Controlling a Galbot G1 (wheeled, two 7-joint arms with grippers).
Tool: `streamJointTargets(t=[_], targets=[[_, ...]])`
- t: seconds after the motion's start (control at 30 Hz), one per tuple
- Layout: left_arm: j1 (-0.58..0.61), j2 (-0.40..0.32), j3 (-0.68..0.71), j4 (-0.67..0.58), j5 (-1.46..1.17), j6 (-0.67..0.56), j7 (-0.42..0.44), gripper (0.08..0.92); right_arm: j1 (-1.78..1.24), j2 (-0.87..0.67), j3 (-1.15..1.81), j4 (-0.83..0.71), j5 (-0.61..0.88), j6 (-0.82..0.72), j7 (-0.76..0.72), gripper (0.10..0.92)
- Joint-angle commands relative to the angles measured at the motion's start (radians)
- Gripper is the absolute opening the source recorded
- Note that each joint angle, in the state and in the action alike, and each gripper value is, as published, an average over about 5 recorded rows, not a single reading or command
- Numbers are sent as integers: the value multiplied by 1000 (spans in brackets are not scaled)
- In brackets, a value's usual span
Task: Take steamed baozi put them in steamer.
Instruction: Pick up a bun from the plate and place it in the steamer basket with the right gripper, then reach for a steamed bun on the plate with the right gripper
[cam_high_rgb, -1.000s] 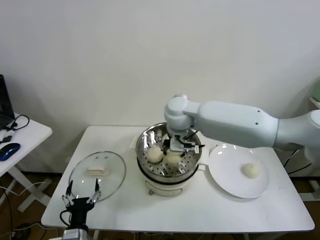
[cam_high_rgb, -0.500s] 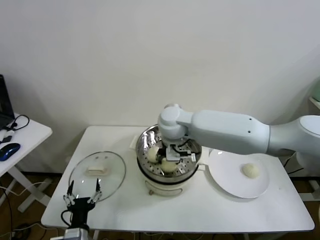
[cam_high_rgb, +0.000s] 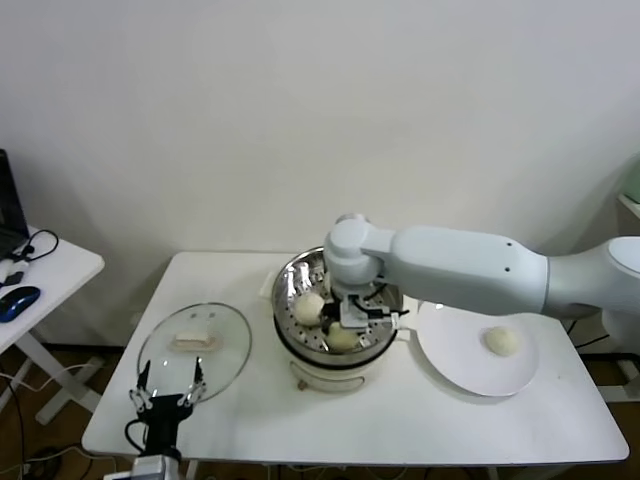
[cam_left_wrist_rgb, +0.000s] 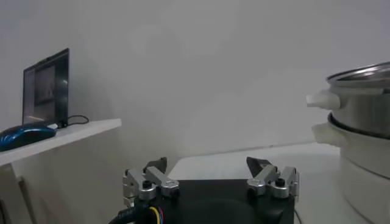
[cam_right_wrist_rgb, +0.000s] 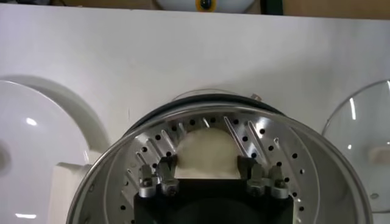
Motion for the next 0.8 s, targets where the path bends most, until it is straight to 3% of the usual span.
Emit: streamJointTargets(t=[0.03, 0.27, 0.53, 0.8], targets=[[-4, 0, 0, 0, 1, 2, -1, 823, -4, -9, -1, 3, -1, 6, 16, 673], [-7, 0, 2, 1, 3, 4, -1, 823, 0, -10, 9, 1, 7, 33, 25, 806], [-10, 0, 5, 1, 6, 6, -3, 823, 49, -35, 32, 34, 3, 95, 15, 823], [-18, 13, 5, -1, 7, 12, -15, 823, 200, -157, 39, 87, 26, 114, 7, 823]])
